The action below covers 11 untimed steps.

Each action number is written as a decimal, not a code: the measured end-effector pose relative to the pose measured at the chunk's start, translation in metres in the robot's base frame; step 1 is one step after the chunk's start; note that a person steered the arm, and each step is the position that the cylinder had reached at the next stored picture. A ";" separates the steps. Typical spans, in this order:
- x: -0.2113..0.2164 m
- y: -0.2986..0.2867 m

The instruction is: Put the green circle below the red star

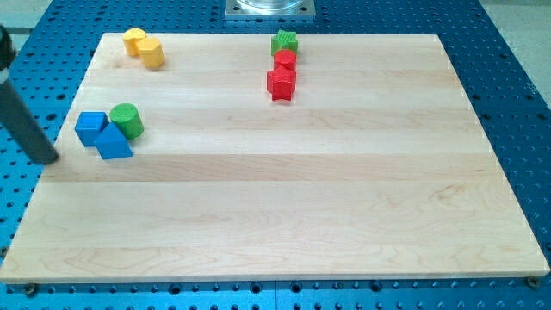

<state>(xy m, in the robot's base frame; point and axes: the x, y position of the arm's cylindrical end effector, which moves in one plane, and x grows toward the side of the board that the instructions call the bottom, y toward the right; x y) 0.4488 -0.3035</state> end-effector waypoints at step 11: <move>-0.063 0.269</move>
